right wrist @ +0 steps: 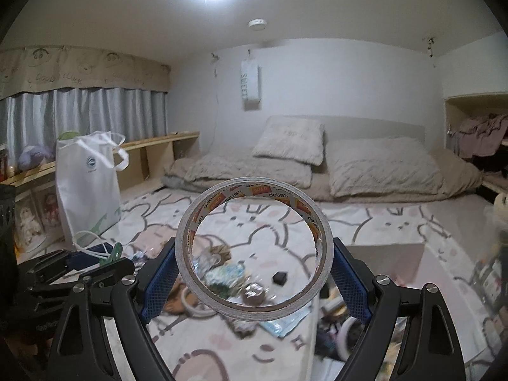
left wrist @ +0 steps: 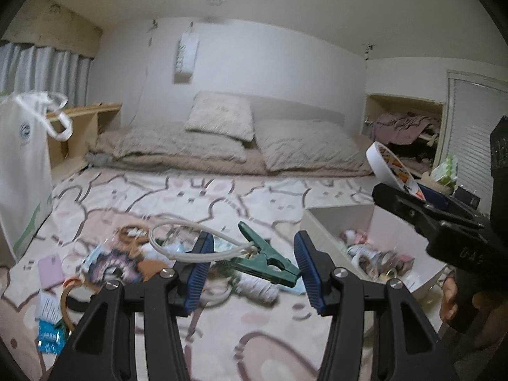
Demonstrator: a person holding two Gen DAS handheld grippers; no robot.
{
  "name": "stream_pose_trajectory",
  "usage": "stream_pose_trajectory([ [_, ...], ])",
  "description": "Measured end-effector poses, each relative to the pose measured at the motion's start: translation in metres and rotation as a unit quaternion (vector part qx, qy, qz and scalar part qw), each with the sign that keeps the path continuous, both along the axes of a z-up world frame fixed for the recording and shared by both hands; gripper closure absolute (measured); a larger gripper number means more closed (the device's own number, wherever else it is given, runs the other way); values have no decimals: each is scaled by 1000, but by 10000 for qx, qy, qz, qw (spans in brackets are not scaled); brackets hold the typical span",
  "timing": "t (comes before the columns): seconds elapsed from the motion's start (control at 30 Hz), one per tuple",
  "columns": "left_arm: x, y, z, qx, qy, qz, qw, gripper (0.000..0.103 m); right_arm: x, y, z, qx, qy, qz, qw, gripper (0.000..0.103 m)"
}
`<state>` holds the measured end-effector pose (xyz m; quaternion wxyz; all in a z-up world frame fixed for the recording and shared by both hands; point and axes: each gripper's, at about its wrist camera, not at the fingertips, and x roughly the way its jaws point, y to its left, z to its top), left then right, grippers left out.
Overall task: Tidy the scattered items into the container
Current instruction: 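Carry clothespin and tape roll with both grippers over to the white box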
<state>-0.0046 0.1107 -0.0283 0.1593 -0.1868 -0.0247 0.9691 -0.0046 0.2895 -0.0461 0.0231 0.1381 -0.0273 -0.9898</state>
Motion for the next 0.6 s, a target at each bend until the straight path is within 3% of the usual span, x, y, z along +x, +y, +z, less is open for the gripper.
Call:
stream_pose_trajectory([
  [0.2,-8,26,14,33,190,-268,9995,51,5,28,8,-170,186,-275,9993,14],
  [0.6,-18,75,12,57,239,-718,9971,51,13,94,-10,-361,76,-1057,9937,14],
])
